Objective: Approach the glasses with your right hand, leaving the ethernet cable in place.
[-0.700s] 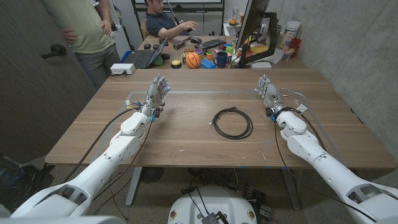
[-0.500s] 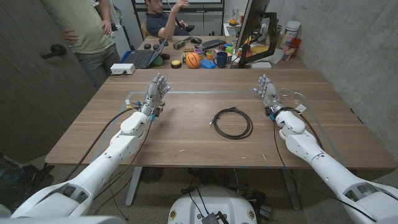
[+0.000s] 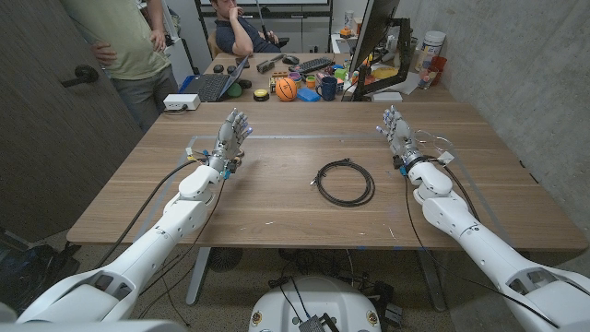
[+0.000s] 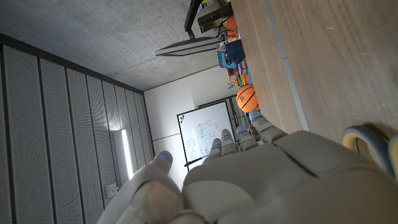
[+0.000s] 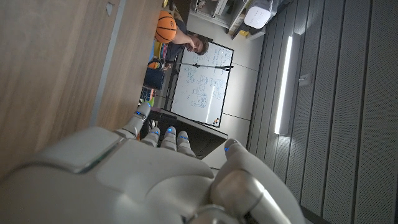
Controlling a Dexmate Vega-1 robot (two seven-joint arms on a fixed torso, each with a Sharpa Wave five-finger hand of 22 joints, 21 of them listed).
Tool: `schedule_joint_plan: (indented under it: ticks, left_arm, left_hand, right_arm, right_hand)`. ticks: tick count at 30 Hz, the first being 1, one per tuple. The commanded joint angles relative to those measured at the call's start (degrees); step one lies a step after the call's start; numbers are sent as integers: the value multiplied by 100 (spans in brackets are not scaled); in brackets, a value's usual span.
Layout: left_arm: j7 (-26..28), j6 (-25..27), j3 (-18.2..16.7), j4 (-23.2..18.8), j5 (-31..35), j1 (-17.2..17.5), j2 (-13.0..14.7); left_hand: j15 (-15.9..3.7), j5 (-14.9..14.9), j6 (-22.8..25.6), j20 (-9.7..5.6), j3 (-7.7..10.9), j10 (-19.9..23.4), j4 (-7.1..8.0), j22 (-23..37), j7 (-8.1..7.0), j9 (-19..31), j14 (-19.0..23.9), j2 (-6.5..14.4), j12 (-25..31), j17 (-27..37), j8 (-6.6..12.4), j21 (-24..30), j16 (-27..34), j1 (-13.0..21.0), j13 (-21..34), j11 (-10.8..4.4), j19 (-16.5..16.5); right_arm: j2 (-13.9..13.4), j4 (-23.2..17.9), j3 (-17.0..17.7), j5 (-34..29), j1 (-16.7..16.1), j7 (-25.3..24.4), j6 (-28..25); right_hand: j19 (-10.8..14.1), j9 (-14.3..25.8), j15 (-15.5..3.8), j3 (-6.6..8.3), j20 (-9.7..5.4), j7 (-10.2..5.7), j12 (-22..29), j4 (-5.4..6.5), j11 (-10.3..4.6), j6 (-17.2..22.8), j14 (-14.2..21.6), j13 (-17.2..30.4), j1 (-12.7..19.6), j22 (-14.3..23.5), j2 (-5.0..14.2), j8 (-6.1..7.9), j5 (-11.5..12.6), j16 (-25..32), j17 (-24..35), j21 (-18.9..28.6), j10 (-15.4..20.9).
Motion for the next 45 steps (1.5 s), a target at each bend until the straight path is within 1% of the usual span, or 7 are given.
schedule_joint_plan:
  ticks: [1,11,19,21,36,40,45]
  left_arm:
    - [31,2,2,-66,21,48,22]
    - [28,6,3,-54,18,52,22]
    - [-25,-30,16,-20,15,34,5]
    - [-34,-36,17,-18,12,34,2]
    - [-56,-88,33,-8,40,18,-13]
    - [-71,-93,45,10,49,-1,-20]
    - [-57,-68,56,14,49,-4,-33]
  left_hand:
    - [4,29,-34,10,-9,-45,0,13,5,25,-53,182,40,24,27,-10,38,7,7,-3,35]
    - [3,32,-22,14,-39,-37,0,14,1,24,-50,185,43,24,31,-27,38,7,7,-5,48]
    - [-1,34,-11,19,-53,-38,-1,14,-4,24,-47,186,42,24,34,-38,38,9,7,-13,47]
    - [-1,35,-10,21,-57,-39,-2,14,-4,24,-50,186,42,23,34,-42,37,9,7,-9,47]
    - [-2,38,-6,12,-86,-38,-1,15,-4,23,-48,184,42,24,33,-61,37,7,6,-6,48]
    - [-1,39,-5,21,-95,-38,-1,15,-4,23,-49,183,42,24,33,-66,37,6,6,-6,49]
    - [-7,40,-5,15,-107,-41,0,16,-6,23,-52,181,41,24,32,-71,35,4,6,-13,53]
  right_arm:
    - [-100,-54,57,-148,75,87,310]
    - [-274,-139,38,-775,154,-364,545]
    - [-443,-280,105,-1494,145,-1029,765]
    - [-487,-295,116,-1691,158,-1197,784]
    - [-802,-407,97,-2924,290,-2203,415]
    - [-892,-460,63,-3278,350,-2493,163]
    - [-986,-518,3,-3678,428,-2816,-147]
  right_hand:
    - [-201,16,67,-70,91,-133,1,10,-37,20,-12,26,-57,19,32,16,8,41,32,-20,-15]
    - [-158,18,53,-129,104,-203,5,-26,-231,87,16,25,-48,15,-61,29,21,26,22,-63,17]
    - [-144,18,14,-131,83,-225,7,-58,-277,131,20,23,-7,13,-71,38,37,13,14,-89,36]
    - [-138,18,-13,-120,43,-230,15,-75,-296,159,36,22,23,12,-54,43,50,11,10,-105,64]
    - [-172,18,-78,-92,-27,-206,3,-121,-281,186,16,19,110,12,-13,35,88,-22,1,-171,62]
    - [-193,18,-81,-90,-19,-206,-2,-139,-282,181,6,19,135,11,-17,28,97,-33,0,-196,57]
    - [-213,18,-104,-107,54,-170,-8,-178,-271,93,-4,19,178,9,-61,-12,109,-48,-2,-239,48]
